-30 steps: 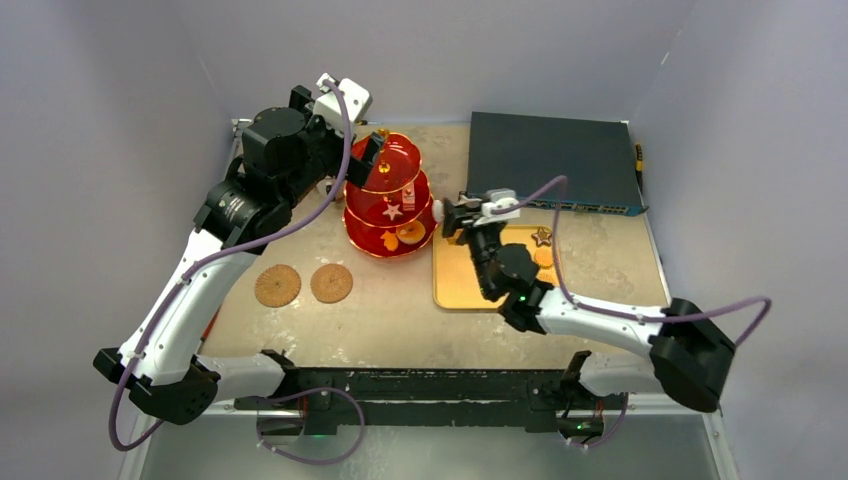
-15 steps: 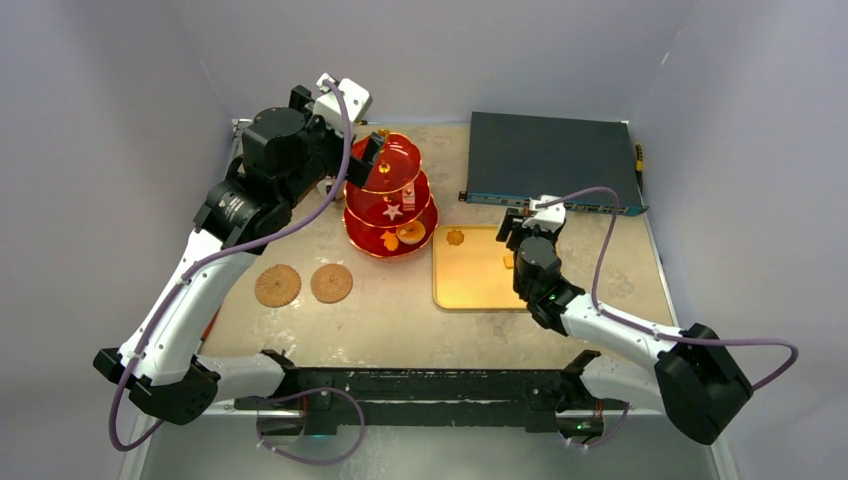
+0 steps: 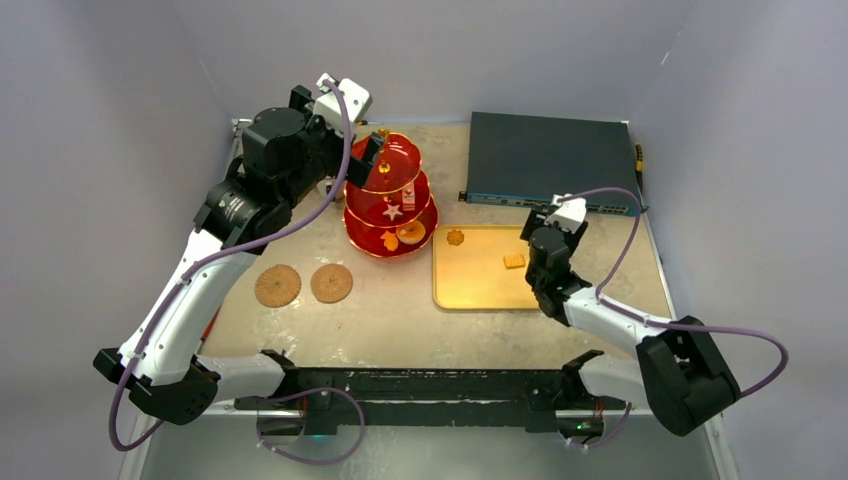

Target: Serve the afternoon tea

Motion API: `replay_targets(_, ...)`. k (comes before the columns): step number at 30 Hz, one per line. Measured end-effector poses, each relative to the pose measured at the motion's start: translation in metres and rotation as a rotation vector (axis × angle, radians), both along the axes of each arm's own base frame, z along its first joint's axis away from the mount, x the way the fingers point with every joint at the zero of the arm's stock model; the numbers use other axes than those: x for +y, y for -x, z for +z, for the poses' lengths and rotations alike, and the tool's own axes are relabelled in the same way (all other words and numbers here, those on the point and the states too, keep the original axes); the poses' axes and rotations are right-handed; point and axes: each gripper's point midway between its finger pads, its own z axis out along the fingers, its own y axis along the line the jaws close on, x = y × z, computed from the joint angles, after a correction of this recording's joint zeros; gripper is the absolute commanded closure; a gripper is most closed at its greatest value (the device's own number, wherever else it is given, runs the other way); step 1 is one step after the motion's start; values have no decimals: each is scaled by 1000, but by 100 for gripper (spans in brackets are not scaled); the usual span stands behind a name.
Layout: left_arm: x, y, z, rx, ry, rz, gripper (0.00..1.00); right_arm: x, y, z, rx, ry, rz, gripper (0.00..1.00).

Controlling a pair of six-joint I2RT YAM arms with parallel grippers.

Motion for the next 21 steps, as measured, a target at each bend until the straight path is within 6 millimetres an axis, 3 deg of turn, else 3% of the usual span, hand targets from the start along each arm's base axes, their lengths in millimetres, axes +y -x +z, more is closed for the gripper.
replay_targets(8, 0, 0, 0, 0, 0, 0, 1, -12, -4, -13, 37, -6, -33, 33)
replay_targets(21, 0, 0, 4, -8, 3, 0, 1, -2, -22, -18, 72, -27, -23, 33)
